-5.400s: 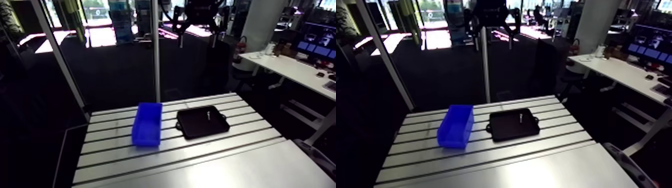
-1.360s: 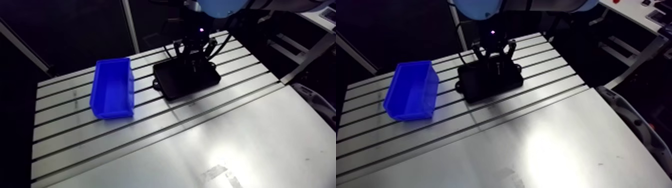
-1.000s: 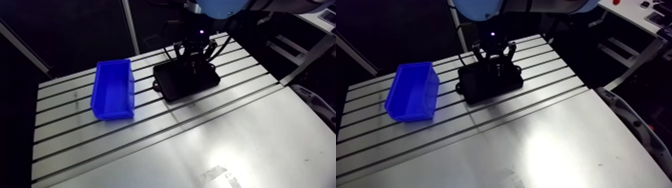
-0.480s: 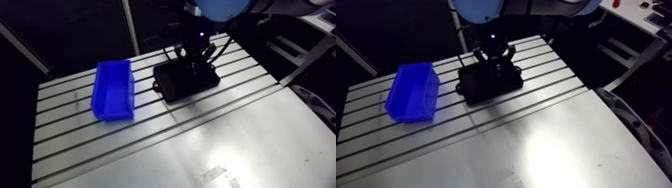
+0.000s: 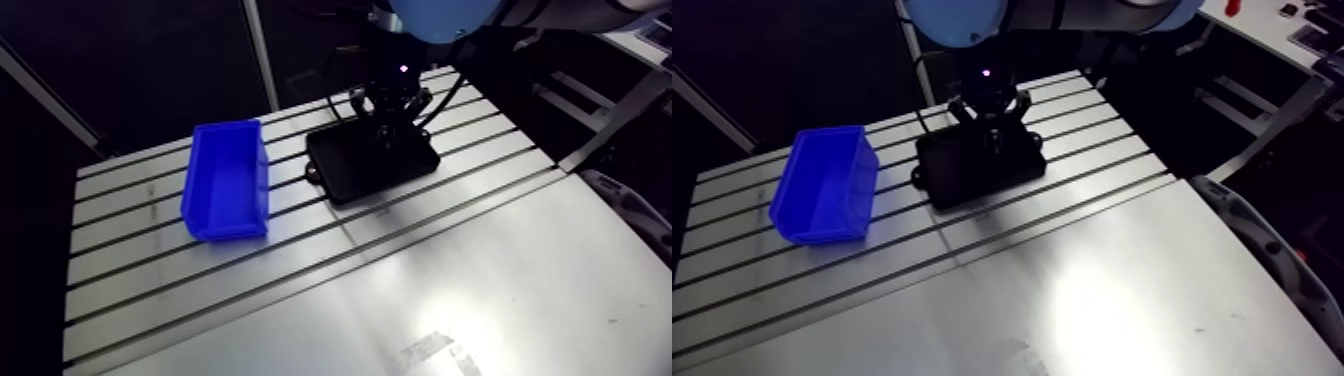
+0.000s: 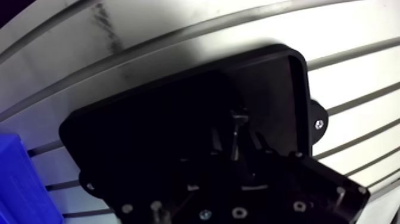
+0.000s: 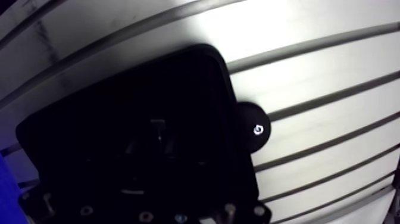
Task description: Pick up the M10 bolt from the tray and put it into the blue bin.
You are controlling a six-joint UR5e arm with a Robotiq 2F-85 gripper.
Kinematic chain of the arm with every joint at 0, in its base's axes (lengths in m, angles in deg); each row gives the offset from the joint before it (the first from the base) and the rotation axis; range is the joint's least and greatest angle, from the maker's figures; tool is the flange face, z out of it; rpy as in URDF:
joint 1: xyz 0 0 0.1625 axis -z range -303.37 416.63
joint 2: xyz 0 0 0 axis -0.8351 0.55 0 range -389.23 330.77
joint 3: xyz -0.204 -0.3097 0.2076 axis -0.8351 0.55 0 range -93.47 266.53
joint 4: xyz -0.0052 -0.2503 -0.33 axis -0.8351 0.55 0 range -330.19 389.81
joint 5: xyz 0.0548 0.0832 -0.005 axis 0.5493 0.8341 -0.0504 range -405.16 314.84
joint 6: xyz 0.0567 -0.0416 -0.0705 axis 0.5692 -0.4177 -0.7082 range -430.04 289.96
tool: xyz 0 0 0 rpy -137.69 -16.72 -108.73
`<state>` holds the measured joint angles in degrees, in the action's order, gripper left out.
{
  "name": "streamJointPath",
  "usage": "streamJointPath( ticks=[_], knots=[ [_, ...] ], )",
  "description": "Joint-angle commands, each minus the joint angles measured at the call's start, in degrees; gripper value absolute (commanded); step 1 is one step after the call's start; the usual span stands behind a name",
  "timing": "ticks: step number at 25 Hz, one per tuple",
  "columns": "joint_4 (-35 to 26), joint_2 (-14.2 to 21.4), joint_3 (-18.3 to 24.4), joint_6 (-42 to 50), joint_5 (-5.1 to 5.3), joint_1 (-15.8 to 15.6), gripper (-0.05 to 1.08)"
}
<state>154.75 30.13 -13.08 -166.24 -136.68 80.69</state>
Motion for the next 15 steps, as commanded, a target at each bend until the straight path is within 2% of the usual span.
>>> streamJointPath(
  ticks=[1, 15],
  knots=[
    [0.09, 0.00, -0.01, 0.00, -0.02, -0.06, 0.72],
    [0.18, 0.00, 0.08, 0.09, -0.11, -0.06, 0.79]
  ],
)
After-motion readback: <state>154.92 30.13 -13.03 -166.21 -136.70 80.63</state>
